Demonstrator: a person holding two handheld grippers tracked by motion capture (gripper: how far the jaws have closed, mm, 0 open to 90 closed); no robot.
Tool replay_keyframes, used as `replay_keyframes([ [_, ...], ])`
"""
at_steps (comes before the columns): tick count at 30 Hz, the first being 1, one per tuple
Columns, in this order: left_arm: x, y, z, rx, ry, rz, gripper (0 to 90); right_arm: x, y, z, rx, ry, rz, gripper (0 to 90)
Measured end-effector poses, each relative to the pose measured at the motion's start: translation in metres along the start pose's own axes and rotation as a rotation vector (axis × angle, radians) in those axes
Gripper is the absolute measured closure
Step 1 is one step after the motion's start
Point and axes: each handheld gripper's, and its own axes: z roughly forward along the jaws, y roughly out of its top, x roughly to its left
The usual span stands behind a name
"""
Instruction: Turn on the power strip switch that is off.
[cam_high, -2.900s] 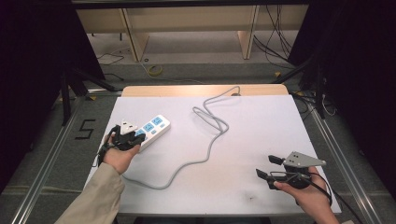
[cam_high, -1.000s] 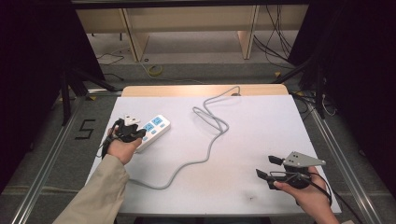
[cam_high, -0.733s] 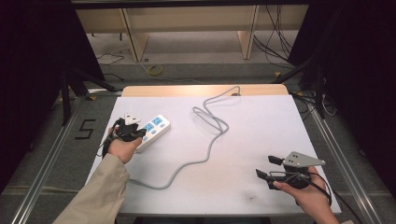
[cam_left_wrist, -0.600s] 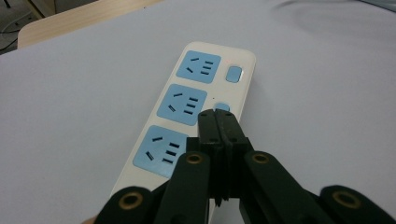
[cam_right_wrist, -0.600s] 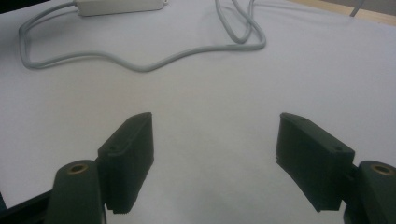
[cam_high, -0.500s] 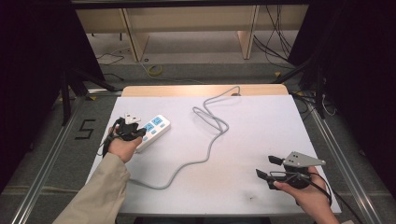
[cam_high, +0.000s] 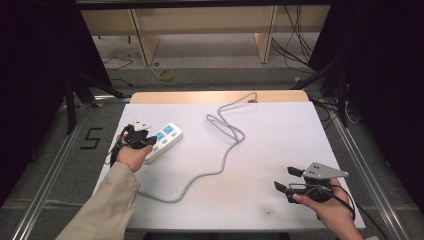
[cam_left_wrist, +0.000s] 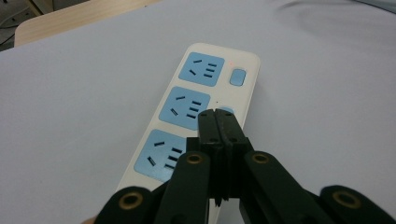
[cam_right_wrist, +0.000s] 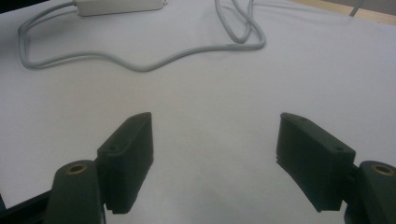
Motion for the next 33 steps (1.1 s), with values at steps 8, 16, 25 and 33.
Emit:
replay_keyframes([
  [8, 0.000, 0.003, 0.004, 0.003, 0.001, 0.007, 89.9, 0.000, 0.000, 0.000, -0.002, -0.001, 0.001, 27.9],
  [16, -0.001, 0.006, 0.008, 0.012, -0.004, 0.010, 89.9, 0.000, 0.000, 0.000, 0.000, 0.001, -0.002, 27.9],
  [25, -0.002, 0.010, 0.011, 0.011, -0.002, 0.027, 89.9, 0.000, 0.000, 0.000, -0.001, -0.001, 0.000, 27.9],
  [33, -0.003, 0.012, 0.014, 0.019, -0.001, 0.033, 89.9, -0.001, 0.000, 0.000, 0.001, 0.000, -0.001, 27.8],
])
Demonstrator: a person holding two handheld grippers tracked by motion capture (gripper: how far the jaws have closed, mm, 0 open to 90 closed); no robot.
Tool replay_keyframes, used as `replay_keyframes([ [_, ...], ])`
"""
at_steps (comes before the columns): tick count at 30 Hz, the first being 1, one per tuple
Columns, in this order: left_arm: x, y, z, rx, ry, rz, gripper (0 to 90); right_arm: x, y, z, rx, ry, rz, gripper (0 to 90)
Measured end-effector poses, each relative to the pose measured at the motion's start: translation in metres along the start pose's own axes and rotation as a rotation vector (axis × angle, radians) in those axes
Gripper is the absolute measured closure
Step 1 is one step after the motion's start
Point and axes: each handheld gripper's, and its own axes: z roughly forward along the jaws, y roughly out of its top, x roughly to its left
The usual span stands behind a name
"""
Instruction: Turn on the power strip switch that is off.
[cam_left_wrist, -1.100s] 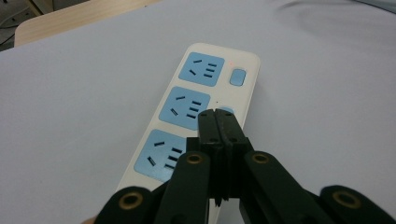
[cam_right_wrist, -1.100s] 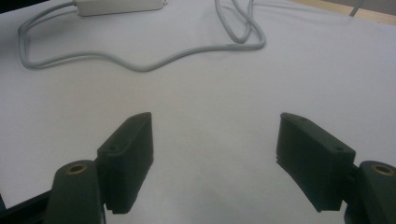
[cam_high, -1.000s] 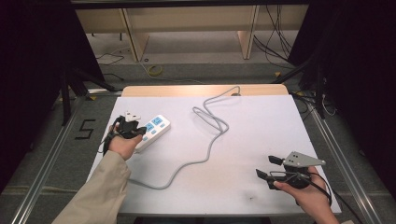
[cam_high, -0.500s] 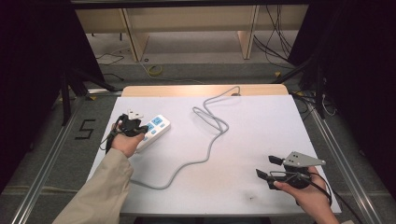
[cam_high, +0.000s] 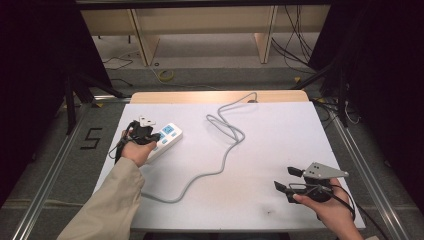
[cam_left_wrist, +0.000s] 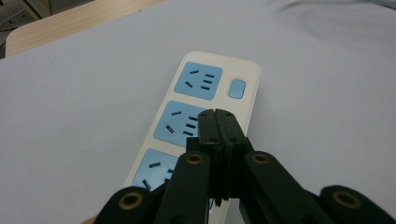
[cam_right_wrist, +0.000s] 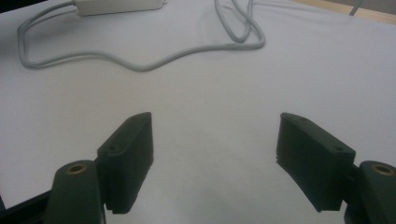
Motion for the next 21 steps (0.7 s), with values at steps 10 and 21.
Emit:
replay_keyframes([
  [10, 0.0010, 0.0010, 0.0036, 0.007, 0.002, -0.001, 89.9, 0.0000, -0.0002, 0.0000, 0.001, -0.003, -0.001, 27.9],
  [21, 0.0027, 0.0015, 0.0068, 0.014, 0.000, -0.006, 89.9, 0.0004, -0.0002, 0.0003, 0.004, 0.000, -0.003, 28.0],
])
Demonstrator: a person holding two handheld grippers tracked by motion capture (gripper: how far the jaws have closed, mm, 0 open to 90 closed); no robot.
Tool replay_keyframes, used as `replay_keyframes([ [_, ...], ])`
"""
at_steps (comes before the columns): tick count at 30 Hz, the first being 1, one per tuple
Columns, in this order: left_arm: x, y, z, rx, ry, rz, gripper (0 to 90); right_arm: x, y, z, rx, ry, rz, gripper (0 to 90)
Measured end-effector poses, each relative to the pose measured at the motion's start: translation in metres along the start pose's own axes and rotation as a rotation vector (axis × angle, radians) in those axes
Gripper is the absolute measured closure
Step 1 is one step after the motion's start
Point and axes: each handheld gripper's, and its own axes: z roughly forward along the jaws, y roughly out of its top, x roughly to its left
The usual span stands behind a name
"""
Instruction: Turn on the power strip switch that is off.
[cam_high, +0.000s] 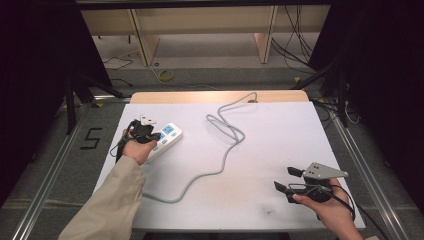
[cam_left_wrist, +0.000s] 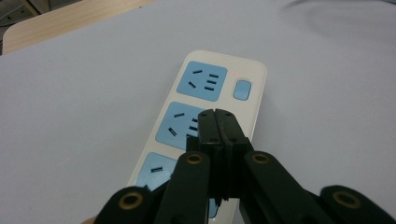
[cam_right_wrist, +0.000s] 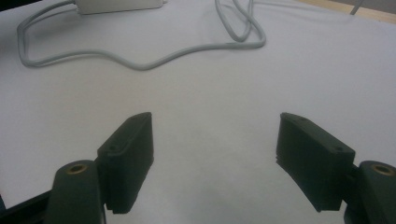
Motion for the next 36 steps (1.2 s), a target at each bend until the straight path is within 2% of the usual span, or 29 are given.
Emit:
replay_keyframes([
  [12, -0.001, 0.002, 0.005, 0.008, -0.006, 0.004, 89.9, 0.000, 0.000, 0.000, 0.006, 0.001, 0.000, 28.0],
  [21, -0.004, 0.002, 0.009, 0.026, -0.007, 0.023, 89.9, 0.000, 0.000, 0.000, 0.007, 0.002, -0.001, 28.0],
  [27, -0.005, 0.002, 0.014, 0.026, -0.009, 0.011, 89.9, 0.000, 0.000, 0.000, 0.008, 0.002, 0.003, 28.0],
  [29, -0.006, 0.002, 0.016, 0.037, -0.013, 0.021, 89.9, 0.000, -0.001, 0.000, 0.007, 0.003, 0.005, 28.0],
  [36, -0.007, 0.002, 0.020, 0.040, -0.014, 0.018, 89.9, 0.000, -0.001, 0.001, 0.008, 0.003, 0.006, 28.0],
])
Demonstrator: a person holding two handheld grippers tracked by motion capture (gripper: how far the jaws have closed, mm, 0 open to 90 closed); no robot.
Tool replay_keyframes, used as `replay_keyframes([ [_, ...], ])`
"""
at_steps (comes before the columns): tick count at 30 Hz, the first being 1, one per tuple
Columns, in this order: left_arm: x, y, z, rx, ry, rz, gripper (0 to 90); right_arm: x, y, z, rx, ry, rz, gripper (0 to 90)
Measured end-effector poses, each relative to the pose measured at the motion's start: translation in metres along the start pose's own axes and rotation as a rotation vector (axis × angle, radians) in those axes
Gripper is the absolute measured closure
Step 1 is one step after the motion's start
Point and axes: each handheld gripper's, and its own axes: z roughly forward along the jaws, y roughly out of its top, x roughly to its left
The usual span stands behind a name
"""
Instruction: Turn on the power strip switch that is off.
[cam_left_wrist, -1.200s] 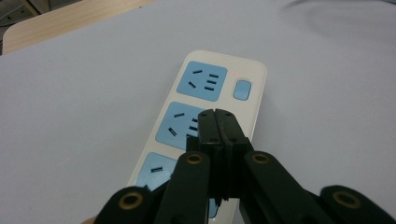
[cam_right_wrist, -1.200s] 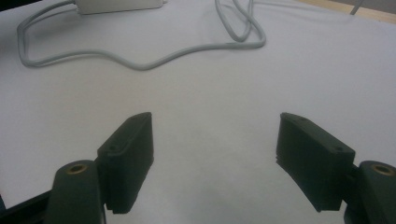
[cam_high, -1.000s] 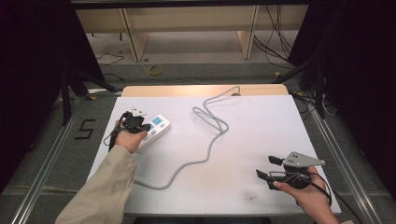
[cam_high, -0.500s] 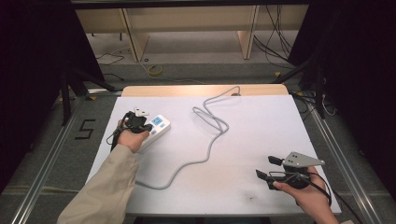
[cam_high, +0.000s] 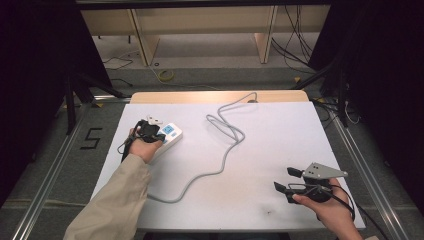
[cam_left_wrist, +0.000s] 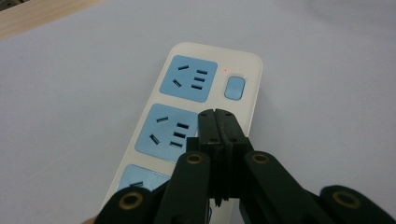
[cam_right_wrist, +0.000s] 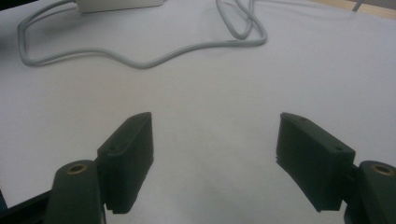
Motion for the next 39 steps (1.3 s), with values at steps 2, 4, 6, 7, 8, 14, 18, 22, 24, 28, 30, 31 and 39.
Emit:
replay_keyframes([
  [2, 0.0003, 0.0000, 0.0007, 0.005, 0.001, 0.004, 89.9, 0.0001, 0.0000, 0.0000, 0.000, 0.000, 0.000, 28.0],
  [4, 0.0001, 0.0002, 0.0015, 0.009, -0.001, 0.007, 89.9, 0.0002, 0.0000, 0.0000, 0.000, 0.000, 0.000, 28.0],
  [6, -0.0007, 0.0006, 0.0026, 0.006, -0.002, 0.004, 89.9, 0.0001, 0.0000, 0.0000, 0.000, 0.000, 0.000, 27.9],
  [7, -0.0007, 0.0007, 0.0028, 0.008, -0.003, 0.005, 89.9, 0.0001, 0.0000, 0.0000, 0.000, 0.000, 0.000, 28.0],
  [8, -0.0008, 0.0009, 0.0031, 0.010, -0.002, 0.006, 89.9, 0.0001, -0.0001, 0.0000, 0.000, 0.000, 0.000, 27.9],
  [14, -0.0022, 0.0015, 0.0051, 0.017, -0.002, 0.014, 89.9, 0.0002, -0.0001, 0.0001, 0.002, 0.000, -0.002, 27.9],
  [18, -0.0029, 0.0016, 0.0066, 0.021, 0.003, 0.014, 89.9, 0.0004, -0.0001, -0.0002, 0.004, 0.000, -0.002, 27.9],
  [22, -0.0037, 0.0019, 0.0070, 0.022, 0.007, 0.017, 89.9, 0.0004, -0.0001, -0.0001, 0.004, -0.001, -0.002, 28.0],
  [24, -0.0048, 0.0022, 0.0072, 0.022, 0.011, 0.025, 89.9, 0.0005, 0.0000, -0.0001, 0.005, 0.001, -0.005, 27.9],
  [28, -0.0057, 0.0029, 0.0078, 0.030, 0.016, 0.033, 89.9, 0.0008, 0.0002, -0.0001, 0.003, 0.002, -0.007, 27.9],
  [30, -0.0065, 0.0028, 0.0082, 0.031, 0.020, 0.042, 89.9, 0.0009, 0.0004, -0.0005, 0.002, 0.001, -0.006, 27.9],
  [31, -0.0068, 0.0027, 0.0084, 0.031, 0.022, 0.044, 89.9, 0.0008, 0.0004, -0.0006, 0.001, 0.001, -0.006, 27.9],
  [39, -0.0076, 0.0028, 0.0094, 0.038, 0.025, 0.048, 90.0, 0.0009, 0.0004, -0.0006, 0.000, 0.001, -0.008, 28.0],
])
